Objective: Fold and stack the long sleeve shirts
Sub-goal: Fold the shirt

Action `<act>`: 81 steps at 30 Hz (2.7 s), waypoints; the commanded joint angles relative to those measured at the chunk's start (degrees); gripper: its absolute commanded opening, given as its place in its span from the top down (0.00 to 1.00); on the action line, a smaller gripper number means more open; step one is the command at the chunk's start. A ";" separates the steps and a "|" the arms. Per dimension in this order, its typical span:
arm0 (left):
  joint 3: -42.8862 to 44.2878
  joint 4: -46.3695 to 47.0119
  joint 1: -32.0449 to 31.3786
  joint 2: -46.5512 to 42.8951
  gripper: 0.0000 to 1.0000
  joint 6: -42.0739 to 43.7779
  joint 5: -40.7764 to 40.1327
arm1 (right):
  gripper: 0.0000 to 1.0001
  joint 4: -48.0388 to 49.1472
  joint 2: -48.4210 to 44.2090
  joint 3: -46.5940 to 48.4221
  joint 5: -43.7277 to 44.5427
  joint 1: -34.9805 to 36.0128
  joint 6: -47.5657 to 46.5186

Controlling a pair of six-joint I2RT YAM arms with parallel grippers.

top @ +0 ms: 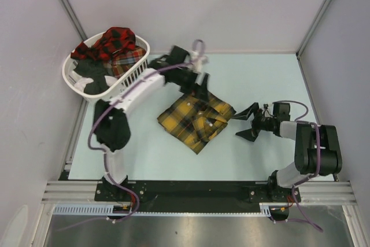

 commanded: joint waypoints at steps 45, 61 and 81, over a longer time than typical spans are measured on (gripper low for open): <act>5.05 -4.19 18.70 10.59 0.21 25.78 1.55 | 0.03 -35.21 13.97 35.77 2.72 5.23 -41.93; -11.05 -4.73 18.35 12.29 0.68 26.35 6.09 | 0.67 -17.27 23.18 28.84 7.20 8.13 -30.66; -35.70 10.49 26.25 -11.29 0.43 9.88 15.70 | 0.55 -45.57 31.90 58.31 2.28 5.49 -59.59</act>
